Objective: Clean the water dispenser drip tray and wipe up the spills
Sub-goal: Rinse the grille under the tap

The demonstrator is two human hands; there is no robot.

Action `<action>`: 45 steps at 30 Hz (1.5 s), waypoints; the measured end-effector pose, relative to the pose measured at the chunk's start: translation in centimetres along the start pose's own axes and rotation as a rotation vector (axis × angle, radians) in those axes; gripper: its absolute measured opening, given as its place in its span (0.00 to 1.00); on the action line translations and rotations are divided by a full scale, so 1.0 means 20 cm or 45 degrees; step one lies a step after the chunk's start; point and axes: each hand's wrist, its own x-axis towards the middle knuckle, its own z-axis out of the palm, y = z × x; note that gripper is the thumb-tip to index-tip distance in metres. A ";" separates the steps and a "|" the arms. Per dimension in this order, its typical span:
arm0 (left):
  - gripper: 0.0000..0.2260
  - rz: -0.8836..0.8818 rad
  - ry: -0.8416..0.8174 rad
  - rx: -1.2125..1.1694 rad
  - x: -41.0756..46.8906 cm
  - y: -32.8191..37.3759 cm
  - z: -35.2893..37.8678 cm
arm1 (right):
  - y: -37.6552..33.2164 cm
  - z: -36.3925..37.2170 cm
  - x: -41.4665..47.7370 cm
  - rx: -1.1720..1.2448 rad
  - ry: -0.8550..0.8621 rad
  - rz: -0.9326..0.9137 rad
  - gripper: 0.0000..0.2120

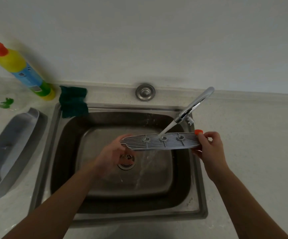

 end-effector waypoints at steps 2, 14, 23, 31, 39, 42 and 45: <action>0.16 -0.003 0.093 -0.006 0.01 0.01 -0.01 | 0.01 0.02 -0.01 0.014 -0.030 -0.060 0.04; 0.09 0.220 0.502 -0.211 0.00 0.04 -0.20 | 0.04 0.19 -0.02 0.246 -0.385 0.078 0.09; 0.07 0.267 0.864 0.053 -0.15 -0.08 -0.37 | -0.01 0.39 -0.05 -0.170 -0.404 -0.166 0.08; 0.06 0.290 0.942 0.291 -0.18 -0.16 -0.41 | -0.02 0.38 -0.09 -0.157 -0.441 -0.183 0.08; 0.16 0.034 0.695 -0.067 -0.08 -0.16 -0.29 | 0.00 0.25 -0.12 -0.064 -0.350 -0.109 0.07; 0.13 0.089 0.637 0.004 -0.02 -0.12 -0.22 | 0.06 0.19 -0.13 -0.111 -0.217 -0.092 0.06; 0.15 0.209 0.584 0.034 0.02 -0.06 -0.17 | 0.14 0.12 -0.13 -0.040 -0.144 0.018 0.13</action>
